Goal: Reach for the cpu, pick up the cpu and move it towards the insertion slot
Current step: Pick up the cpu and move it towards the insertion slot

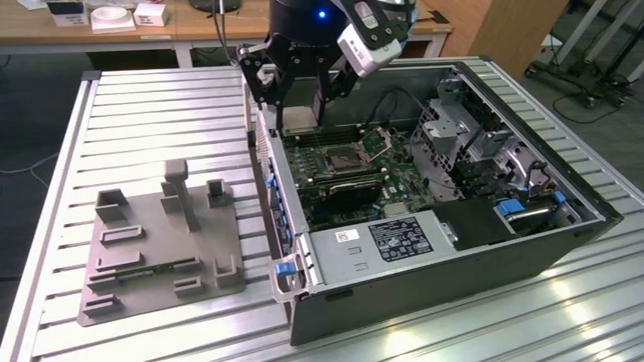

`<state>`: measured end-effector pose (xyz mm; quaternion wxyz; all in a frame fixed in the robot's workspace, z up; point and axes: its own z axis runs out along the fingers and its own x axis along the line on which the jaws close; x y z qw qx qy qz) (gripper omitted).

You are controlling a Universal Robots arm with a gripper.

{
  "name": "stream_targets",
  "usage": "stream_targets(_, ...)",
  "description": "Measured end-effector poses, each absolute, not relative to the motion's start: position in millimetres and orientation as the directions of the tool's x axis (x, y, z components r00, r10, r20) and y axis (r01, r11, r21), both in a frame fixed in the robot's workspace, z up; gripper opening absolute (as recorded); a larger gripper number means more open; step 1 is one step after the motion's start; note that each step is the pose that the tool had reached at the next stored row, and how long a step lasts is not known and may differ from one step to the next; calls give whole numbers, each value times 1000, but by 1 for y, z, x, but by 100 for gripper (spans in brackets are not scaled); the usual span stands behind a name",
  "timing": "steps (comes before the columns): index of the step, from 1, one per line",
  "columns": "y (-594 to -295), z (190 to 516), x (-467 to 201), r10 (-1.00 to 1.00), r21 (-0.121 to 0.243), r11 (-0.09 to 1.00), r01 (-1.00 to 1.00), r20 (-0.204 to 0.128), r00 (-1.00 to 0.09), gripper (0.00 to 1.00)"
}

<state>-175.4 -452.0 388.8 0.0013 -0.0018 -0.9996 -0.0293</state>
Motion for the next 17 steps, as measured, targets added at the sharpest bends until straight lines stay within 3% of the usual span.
stream_targets(17, -450, 387, -149, 4, 59, 998, 4, 3, -1000, 55)
